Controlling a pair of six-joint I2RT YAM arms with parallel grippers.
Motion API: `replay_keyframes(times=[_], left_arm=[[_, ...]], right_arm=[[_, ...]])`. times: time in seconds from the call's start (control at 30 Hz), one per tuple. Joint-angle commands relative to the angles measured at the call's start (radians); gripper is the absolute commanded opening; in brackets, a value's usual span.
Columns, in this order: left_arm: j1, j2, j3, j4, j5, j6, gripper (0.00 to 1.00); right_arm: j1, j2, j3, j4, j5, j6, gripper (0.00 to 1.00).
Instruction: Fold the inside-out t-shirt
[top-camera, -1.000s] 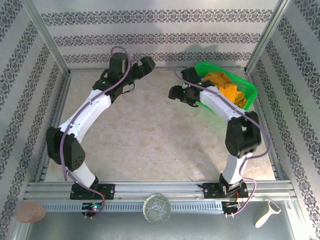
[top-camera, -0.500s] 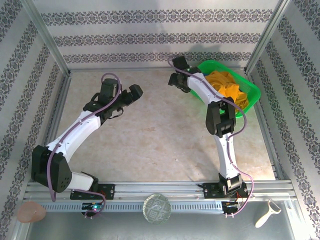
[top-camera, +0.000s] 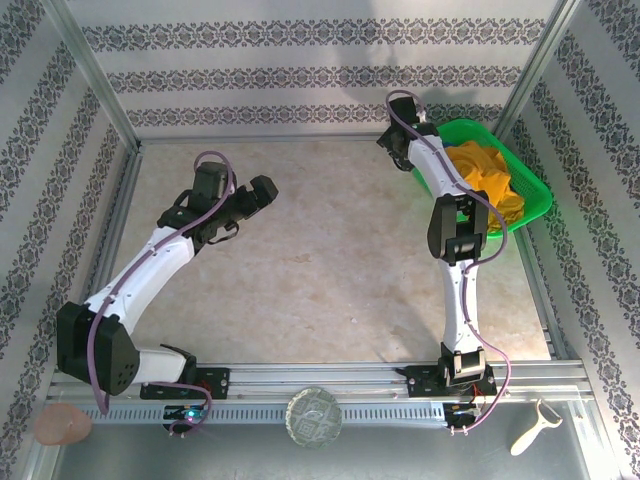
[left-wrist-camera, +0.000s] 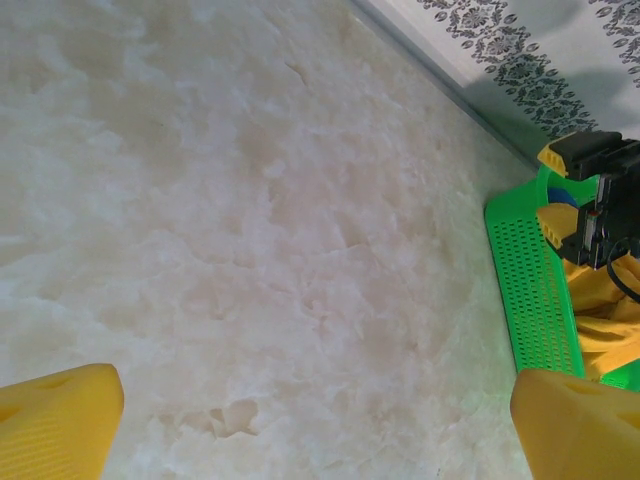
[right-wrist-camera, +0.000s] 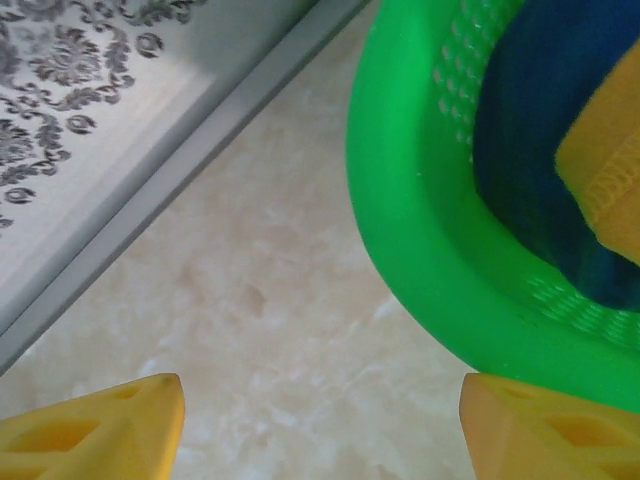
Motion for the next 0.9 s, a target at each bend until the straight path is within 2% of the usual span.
replay_keyframes(times=[0.0, 0.1, 0.2, 0.53, 0.73, 0.87], left_arm=[[0.008, -0.031, -0.020, -0.039, -0.007, 0.016, 0.99], [0.009, -0.035, -0.025, -0.032, 0.000, 0.004, 0.99], [0.009, -0.035, -0.021, -0.032, 0.017, -0.002, 0.99], [0.005, -0.074, -0.029, -0.054, 0.051, 0.006, 0.99], [-0.003, -0.069, -0.038, -0.049, 0.081, 0.012, 0.99], [-0.007, -0.070, -0.052, -0.035, 0.086, 0.006, 0.99]], right_arm=[[0.005, 0.009, 0.080, 0.000, -0.102, -0.053, 0.72], [0.028, -0.099, -0.007, 0.046, -0.134, -0.101, 0.73], [0.019, -0.245, -0.171, 0.096, -0.126, -0.129, 0.74], [-0.158, -0.617, -0.720, 0.117, -0.029, -0.165, 0.84], [-0.210, -0.729, -0.926, 0.116, 0.038, -0.185, 0.88], [-0.217, -0.776, -1.023, 0.123, 0.037, -0.166, 0.88]])
